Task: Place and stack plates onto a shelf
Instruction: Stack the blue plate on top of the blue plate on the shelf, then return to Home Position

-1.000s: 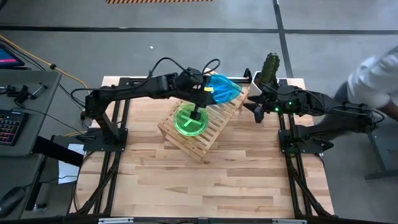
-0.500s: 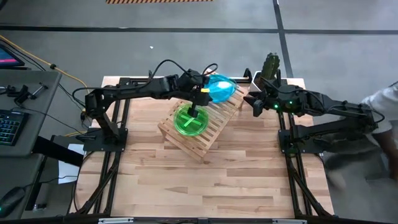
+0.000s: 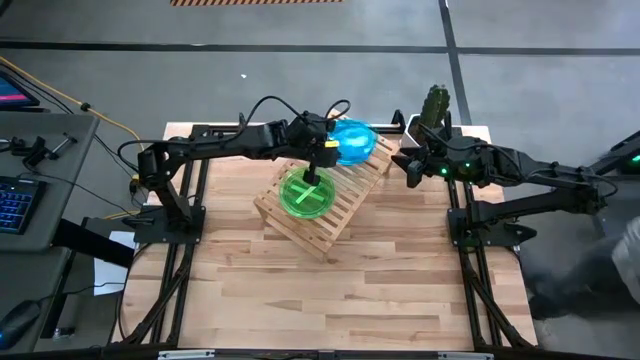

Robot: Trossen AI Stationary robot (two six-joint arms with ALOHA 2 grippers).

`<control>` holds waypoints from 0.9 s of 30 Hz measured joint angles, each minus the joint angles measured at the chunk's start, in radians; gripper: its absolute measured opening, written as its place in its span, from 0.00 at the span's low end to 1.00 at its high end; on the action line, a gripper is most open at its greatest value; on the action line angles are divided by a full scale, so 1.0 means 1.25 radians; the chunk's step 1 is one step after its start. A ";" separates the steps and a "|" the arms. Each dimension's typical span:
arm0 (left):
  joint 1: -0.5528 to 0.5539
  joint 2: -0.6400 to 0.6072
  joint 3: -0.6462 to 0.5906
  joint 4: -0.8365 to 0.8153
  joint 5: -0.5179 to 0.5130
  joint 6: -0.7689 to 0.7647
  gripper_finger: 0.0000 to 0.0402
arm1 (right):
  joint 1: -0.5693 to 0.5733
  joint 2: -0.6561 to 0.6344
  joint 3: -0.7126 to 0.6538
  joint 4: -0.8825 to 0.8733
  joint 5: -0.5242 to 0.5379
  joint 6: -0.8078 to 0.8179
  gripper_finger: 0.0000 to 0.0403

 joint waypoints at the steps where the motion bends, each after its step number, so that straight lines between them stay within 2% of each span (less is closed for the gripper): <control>1: 0.000 0.000 0.000 -0.001 0.000 -0.008 0.08 | 0.000 0.000 0.000 0.000 0.000 0.000 0.50; 10: -0.005 -0.003 0.007 -0.013 -0.014 -0.092 0.38 | 0.000 0.000 0.000 0.000 0.000 0.000 0.50; 15: -0.006 -0.031 0.037 -0.046 0.002 -0.172 0.44 | 0.000 0.000 0.000 0.000 -0.001 -0.003 0.50; 19: 0.007 -0.070 0.036 -0.049 0.114 -0.289 0.44 | 0.000 0.000 0.000 0.000 -0.001 -0.006 0.50; 23: 0.037 -0.120 0.034 -0.042 0.300 -0.453 0.43 | 0.000 0.000 0.000 0.000 -0.001 -0.015 0.50; 25: 0.045 -0.154 0.005 0.000 0.373 -0.527 0.42 | 0.000 0.000 0.000 0.000 -0.002 -0.022 0.50; 27: 0.041 -0.203 -0.050 0.071 0.410 -0.589 0.41 | 0.000 0.000 0.000 0.000 -0.004 -0.022 0.50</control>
